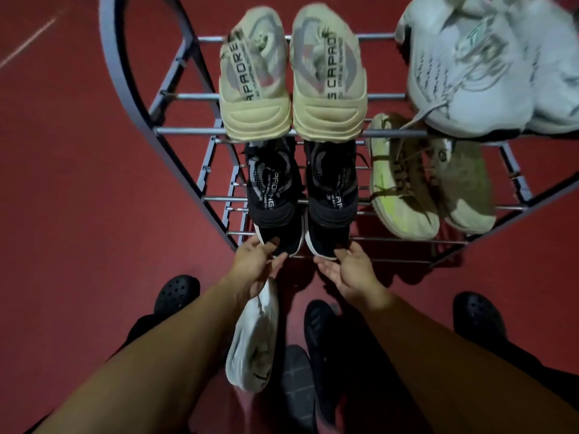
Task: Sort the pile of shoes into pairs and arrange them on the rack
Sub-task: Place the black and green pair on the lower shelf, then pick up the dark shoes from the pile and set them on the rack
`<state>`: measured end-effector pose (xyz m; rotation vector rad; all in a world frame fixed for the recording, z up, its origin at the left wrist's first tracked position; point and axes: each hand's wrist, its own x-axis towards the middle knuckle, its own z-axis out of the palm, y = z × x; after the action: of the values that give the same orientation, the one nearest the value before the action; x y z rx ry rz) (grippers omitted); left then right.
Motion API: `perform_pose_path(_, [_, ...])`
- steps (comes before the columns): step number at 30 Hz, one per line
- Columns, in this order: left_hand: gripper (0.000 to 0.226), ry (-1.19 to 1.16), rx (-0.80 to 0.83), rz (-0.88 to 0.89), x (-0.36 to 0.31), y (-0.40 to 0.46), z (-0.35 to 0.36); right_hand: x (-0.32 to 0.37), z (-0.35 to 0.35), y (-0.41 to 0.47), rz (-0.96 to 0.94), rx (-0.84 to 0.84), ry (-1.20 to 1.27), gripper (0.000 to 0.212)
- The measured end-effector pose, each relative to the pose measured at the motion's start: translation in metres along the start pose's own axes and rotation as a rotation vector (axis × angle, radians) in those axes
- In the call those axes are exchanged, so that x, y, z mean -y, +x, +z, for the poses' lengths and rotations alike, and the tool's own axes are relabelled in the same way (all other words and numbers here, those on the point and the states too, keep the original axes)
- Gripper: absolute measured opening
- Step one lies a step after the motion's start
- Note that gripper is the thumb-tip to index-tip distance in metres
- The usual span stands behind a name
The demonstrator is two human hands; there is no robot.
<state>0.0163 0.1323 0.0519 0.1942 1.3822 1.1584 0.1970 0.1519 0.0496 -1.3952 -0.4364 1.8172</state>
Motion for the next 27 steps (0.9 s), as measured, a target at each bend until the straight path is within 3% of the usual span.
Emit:
perform_pose_path(5, [0.052,0.174,-0.092,0.124,-0.002,0.032,-0.003,-0.004,0.009,0.02,0.101,-0.06,0.054,0.057])
perform_pose_path(12, [0.068,0.238,-0.04,0.088,0.009,0.037,-0.015,-0.014,0.004,0.017,0.09,-0.036,0.046,0.046])
perform_pose_path(16, [0.057,0.66,0.02,0.165,0.007,0.014,-0.033,-0.017,-0.013,-0.004,0.083,-0.038,-0.532,0.054])
perform_pose_path(20, [0.057,1.143,0.123,0.216,0.011,-0.018,-0.057,-0.007,-0.035,-0.042,0.01,0.071,-1.019,0.042])
perform_pose_path(23, [0.057,1.264,0.184,0.147,0.018,-0.043,-0.064,0.003,-0.047,-0.073,-0.003,0.131,-1.236,0.037])
perform_pose_path(27, [0.05,1.258,0.194,0.12,0.037,-0.084,-0.054,0.003,-0.061,-0.114,-0.005,0.116,-1.296,0.039])
